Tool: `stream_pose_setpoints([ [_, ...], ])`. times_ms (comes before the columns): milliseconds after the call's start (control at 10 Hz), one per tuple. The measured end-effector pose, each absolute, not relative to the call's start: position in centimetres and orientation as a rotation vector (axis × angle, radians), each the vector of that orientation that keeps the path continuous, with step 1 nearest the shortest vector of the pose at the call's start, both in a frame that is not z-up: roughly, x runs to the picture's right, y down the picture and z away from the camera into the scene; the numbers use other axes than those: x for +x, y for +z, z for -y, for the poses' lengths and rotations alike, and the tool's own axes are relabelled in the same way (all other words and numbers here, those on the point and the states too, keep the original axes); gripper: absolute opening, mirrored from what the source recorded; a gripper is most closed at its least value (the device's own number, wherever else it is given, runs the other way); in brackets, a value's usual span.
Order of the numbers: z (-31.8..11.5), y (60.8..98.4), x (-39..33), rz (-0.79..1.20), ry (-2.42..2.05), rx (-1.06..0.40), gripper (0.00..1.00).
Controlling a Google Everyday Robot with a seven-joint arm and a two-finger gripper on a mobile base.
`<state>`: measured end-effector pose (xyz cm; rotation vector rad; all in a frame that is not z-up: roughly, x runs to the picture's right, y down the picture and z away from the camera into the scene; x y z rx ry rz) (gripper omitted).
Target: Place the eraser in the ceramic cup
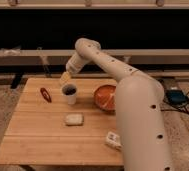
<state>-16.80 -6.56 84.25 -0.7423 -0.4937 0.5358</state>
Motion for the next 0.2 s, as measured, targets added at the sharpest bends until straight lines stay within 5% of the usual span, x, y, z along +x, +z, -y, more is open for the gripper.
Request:
stream_pose_setpoints([
  [200, 6.85, 83.68, -17.04, 0.491, 0.532, -0.734, 0.68],
])
